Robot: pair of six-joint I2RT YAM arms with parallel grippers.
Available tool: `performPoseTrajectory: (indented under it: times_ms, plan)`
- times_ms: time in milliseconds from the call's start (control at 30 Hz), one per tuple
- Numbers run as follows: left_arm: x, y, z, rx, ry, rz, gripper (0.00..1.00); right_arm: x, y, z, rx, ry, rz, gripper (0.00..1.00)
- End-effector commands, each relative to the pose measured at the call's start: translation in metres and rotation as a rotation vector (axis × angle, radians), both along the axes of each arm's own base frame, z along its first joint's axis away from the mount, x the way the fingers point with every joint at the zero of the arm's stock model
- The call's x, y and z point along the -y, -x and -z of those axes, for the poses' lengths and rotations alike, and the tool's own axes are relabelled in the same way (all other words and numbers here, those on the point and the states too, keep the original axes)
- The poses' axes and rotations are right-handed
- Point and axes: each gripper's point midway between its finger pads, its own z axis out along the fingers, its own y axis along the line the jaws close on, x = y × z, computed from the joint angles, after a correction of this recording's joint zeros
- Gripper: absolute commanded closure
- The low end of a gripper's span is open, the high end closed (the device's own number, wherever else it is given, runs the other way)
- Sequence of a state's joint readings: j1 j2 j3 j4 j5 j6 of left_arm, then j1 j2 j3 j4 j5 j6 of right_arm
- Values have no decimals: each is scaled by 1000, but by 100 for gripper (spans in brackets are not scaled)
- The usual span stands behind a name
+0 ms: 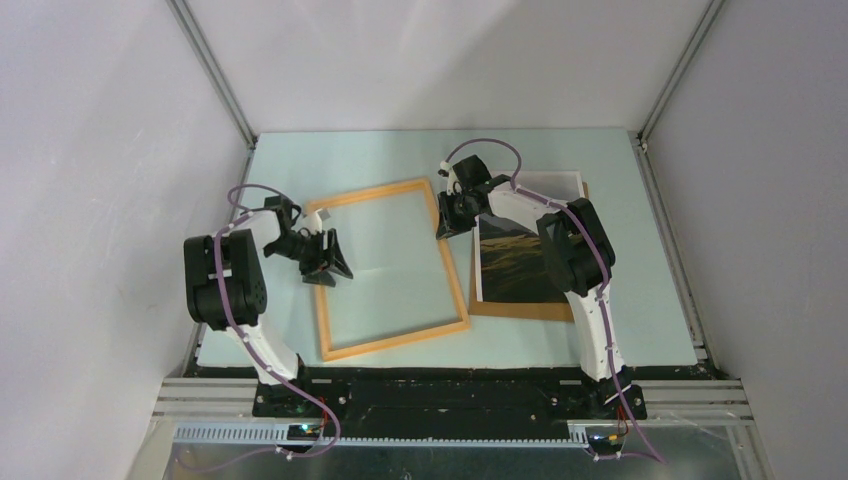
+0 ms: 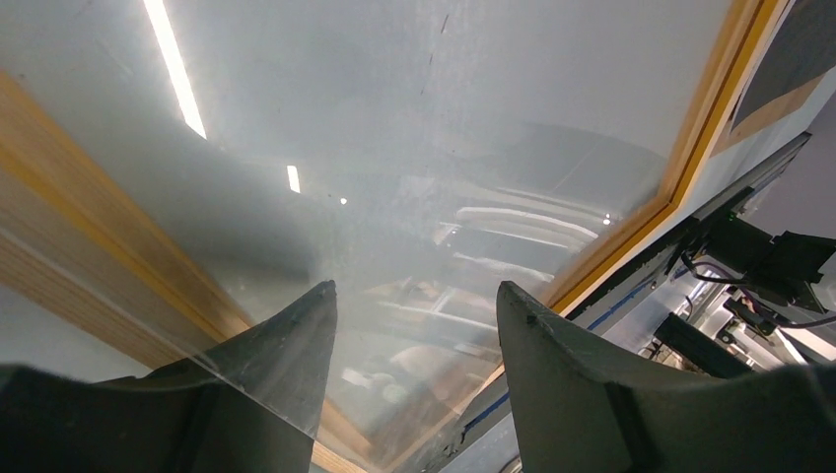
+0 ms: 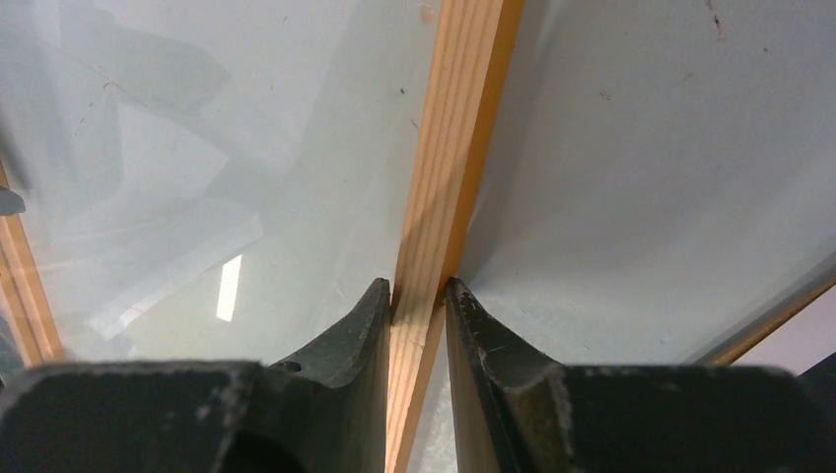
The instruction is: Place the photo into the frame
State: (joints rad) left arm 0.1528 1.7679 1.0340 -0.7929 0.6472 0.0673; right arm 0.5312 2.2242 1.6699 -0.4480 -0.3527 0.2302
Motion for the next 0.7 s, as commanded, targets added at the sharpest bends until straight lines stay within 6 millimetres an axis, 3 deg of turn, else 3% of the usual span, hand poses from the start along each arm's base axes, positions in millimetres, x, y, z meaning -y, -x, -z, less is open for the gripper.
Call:
performPoseTrajectory:
  times_ms: [0, 667]
  plan:
    - [6, -1, 2, 4, 15, 9, 35, 5, 17, 27, -43, 90, -41, 84]
    - [4, -3, 7, -3, 4, 4, 35, 5, -3, -25, 59, 47, -31, 55]
